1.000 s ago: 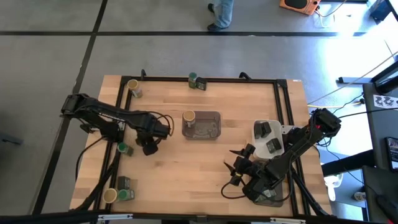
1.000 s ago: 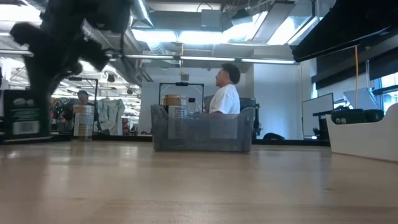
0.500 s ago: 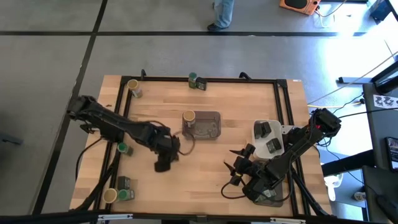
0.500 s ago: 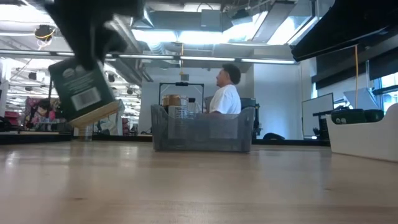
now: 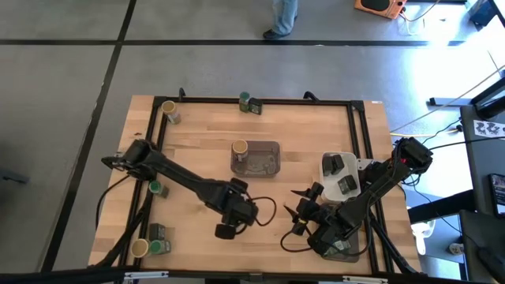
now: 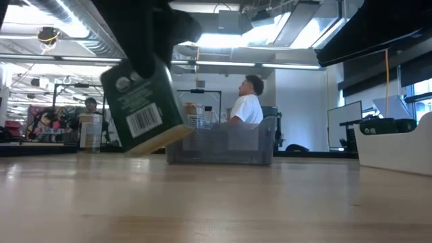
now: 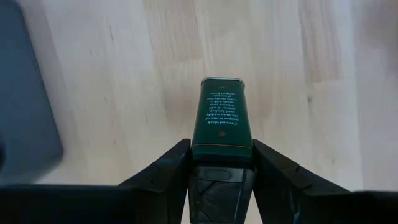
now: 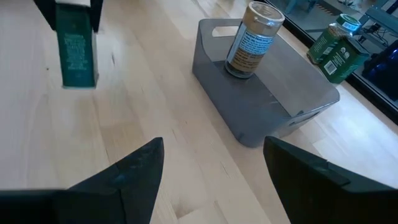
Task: Sort spices by type
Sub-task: Put the center black seasoning can into the white bin
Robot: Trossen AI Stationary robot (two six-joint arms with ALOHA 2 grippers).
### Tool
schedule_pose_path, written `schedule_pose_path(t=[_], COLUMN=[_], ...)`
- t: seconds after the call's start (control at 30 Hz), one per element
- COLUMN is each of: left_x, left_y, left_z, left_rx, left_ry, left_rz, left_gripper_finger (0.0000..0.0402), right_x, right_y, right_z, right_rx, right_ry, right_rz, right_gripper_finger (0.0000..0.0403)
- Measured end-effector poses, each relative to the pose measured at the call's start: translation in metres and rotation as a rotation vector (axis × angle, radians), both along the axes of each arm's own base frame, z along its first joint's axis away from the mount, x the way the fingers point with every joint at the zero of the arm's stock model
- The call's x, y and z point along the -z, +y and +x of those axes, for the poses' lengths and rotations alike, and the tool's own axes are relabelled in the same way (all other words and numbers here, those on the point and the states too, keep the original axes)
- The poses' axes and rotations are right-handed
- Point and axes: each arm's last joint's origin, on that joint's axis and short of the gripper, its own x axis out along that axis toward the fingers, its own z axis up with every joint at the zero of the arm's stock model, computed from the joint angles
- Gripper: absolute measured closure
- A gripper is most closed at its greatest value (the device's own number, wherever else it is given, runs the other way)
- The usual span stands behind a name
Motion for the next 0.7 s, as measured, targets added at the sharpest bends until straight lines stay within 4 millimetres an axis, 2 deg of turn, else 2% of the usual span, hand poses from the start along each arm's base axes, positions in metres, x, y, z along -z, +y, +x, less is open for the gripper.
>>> schedule_pose_path(t=[0.17, 0.4, 0.6, 0.7], left_x=[0.006, 0.013, 0.016, 0.015], left_y=[-0.001, 0.001, 0.001, -0.001], left_z=[0.006, 0.001, 0.004, 0.009], left_rx=[0.064, 0.104, 0.101, 0.102], left_ry=[0.033, 0.086, 0.046, 0.002], left_rz=[0.065, 0.102, 0.088, 0.073], left_gripper_finger=[0.0259, 0.0258, 0.0256, 0.0239], right_x=[0.0, 0.0, 0.0, 0.0], right_y=[0.0, 0.0, 0.0, 0.0], right_z=[0.0, 0.0, 0.0, 0.0], right_rx=[-0.002, -0.002, -0.002, -0.003], right_ry=[0.004, 0.004, 0.004, 0.004], right_rz=[0.004, 0.004, 0.005, 0.005], right_gripper_finger=[0.0127, 0.0127, 0.0127, 0.0127])
